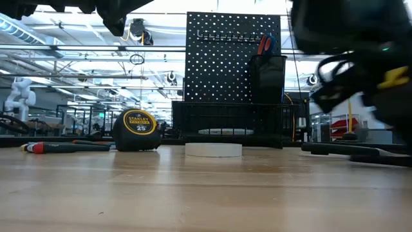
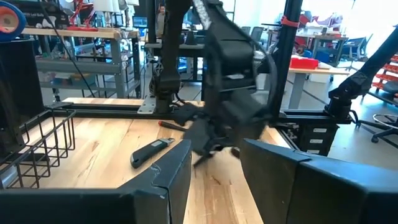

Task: Hang tools onto peg board
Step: Move the black screwdriver to the middle of the table, then put the black cutter into the black wire basket on the peg board

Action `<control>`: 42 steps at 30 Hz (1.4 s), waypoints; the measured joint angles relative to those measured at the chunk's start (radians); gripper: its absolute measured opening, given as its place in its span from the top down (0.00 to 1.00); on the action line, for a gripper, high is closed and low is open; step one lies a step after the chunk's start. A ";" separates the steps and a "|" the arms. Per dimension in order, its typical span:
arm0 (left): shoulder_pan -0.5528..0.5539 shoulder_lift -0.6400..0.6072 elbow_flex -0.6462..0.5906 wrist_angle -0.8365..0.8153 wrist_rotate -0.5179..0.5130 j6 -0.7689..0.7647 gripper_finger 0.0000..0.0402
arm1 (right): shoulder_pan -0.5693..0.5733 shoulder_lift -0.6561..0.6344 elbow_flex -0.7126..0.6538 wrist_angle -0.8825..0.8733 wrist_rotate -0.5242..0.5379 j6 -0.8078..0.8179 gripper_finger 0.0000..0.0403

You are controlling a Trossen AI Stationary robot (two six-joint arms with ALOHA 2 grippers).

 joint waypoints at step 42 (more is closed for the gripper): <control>0.001 0.000 0.000 -0.023 0.000 0.001 0.64 | -0.271 -0.213 0.133 -0.184 0.252 -0.353 0.61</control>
